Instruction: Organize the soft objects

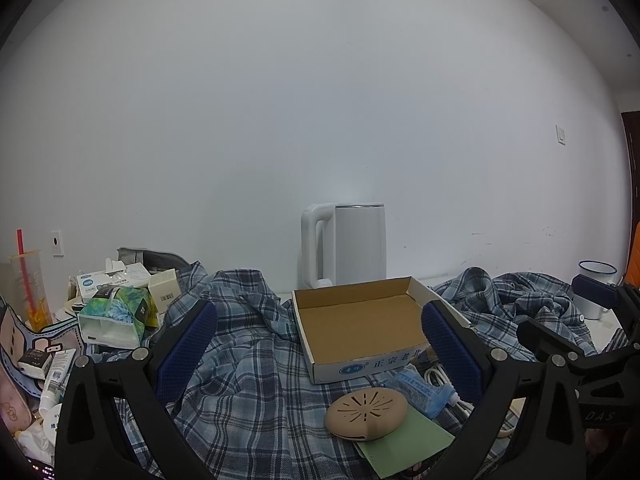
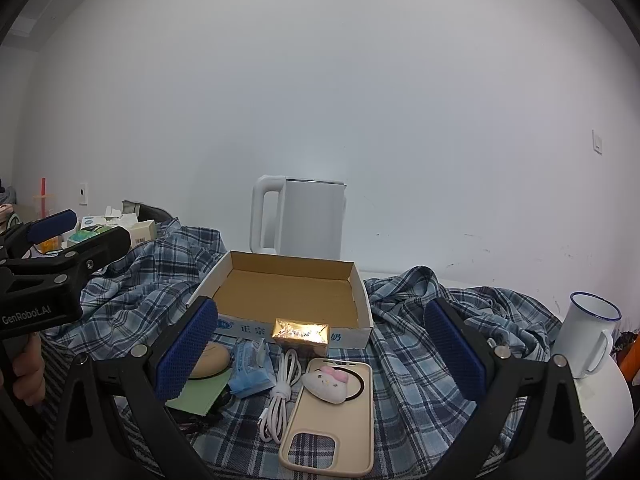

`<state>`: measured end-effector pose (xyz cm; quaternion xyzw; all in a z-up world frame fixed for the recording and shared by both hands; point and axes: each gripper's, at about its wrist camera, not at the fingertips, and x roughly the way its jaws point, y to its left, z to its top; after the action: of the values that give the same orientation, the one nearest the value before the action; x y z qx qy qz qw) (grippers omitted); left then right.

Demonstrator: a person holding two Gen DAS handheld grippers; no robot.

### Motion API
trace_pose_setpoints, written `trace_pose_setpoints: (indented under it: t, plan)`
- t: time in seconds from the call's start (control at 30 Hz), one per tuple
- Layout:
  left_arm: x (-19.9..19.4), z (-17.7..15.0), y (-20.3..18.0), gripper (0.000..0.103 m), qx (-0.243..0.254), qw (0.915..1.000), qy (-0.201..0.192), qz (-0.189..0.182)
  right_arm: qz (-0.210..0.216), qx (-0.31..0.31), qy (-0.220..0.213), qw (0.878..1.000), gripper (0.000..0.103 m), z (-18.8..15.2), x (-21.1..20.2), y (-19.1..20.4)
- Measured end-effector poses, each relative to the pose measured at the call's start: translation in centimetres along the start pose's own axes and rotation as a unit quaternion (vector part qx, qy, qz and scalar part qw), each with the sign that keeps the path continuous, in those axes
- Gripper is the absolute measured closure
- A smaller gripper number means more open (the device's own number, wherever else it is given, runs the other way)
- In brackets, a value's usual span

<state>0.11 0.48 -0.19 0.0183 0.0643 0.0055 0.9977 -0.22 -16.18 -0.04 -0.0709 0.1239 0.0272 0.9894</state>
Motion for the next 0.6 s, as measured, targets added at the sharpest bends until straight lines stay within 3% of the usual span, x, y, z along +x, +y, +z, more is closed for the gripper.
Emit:
trace_pose_setpoints:
  t: [0.6]
  plan:
    - [0.05, -0.12, -0.10, 0.000, 0.001, 1.0000, 0.001, 0.000, 0.000, 0.000, 0.003, 1.000, 0.000, -0.10, 0.19, -0.04]
